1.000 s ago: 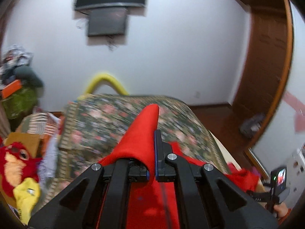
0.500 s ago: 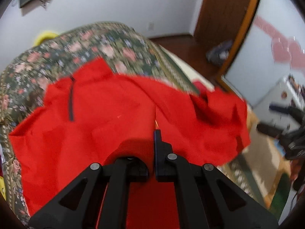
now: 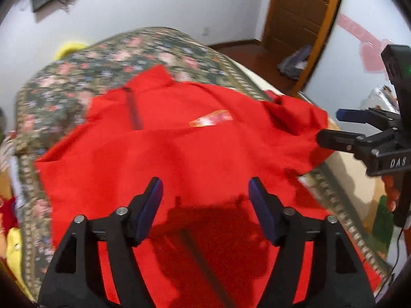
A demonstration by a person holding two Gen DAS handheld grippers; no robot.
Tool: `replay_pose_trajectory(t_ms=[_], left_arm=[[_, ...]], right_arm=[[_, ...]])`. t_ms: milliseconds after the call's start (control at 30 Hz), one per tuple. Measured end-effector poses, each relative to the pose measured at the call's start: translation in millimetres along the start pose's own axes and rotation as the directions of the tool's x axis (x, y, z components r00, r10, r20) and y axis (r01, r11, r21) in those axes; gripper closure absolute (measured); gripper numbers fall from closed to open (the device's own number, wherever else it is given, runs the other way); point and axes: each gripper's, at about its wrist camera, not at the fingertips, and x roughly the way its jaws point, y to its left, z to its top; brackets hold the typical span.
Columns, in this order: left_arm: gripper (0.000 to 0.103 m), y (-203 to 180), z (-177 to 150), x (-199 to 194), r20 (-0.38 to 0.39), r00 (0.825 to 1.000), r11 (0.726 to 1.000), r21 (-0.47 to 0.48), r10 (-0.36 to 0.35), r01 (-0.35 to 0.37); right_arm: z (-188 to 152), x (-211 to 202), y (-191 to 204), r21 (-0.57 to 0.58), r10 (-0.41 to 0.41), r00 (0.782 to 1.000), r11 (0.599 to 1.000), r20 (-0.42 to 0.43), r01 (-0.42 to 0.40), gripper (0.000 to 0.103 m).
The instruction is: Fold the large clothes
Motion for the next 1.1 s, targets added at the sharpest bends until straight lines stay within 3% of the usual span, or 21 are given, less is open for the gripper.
replay_pose_trajectory(t_ms=[100, 267, 467, 567, 667, 800, 933, 1100], left_arm=[[0.017, 43.1, -13.7, -15.6, 0.017, 0.994, 0.993, -0.038, 0.112, -0.112], [0.017, 115.9, -44.9, -22.8, -0.043, 0.963, 0.954, -0.133, 0.266, -0.269], [0.017, 187.3, -101.1, -7.8, -0.167, 0.891, 0.879, -0.165, 0.423, -0.448], [0.017, 209.8, -123.2, 9.3, -0.230, 0.865, 0.859, -0.162, 0.447, -0.486], [0.017, 220.9, -137.7, 29.0, -0.279, 0.852, 0.854, -0.157, 0.444, -0.496], [0.016, 229.7, -143.0, 53.0, -0.304, 0.847, 0.852, -0.163, 0.436, -0.497], [0.010, 236.2, -138.0, 59.4, -0.291, 0.843, 0.835, -0.193, 0.453, -0.515], [0.008, 250.7, -135.5, 61.2, -0.308, 0.840, 0.801, -0.280, 0.447, -0.529]], right_arm=[[3.2, 11.0, 14.2, 0.005, 0.032, 0.999, 0.999, -0.023, -0.032, 0.000], [1.1, 39.4, 45.5, -0.041, 0.033, 0.996, 0.998, -0.082, -0.037, 0.000], [-6.1, 75.5, 86.9, -0.171, -0.056, 0.992, 0.985, -0.117, 0.036, 0.000], [-10.5, 91.0, 104.5, -0.231, -0.094, 0.987, 0.971, -0.129, 0.062, 0.000], [-14.6, 104.9, 118.9, -0.277, -0.121, 0.983, 0.958, -0.139, 0.079, 0.000], [-18.4, 119.3, 126.4, -0.326, -0.174, 0.977, 0.937, -0.120, 0.127, 0.000], [-15.0, 119.7, 114.6, -0.293, -0.183, 0.978, 0.945, -0.098, 0.147, 0.000], [-12.8, 110.0, 93.3, -0.269, -0.320, 0.947, 0.915, -0.028, 0.301, 0.000]])
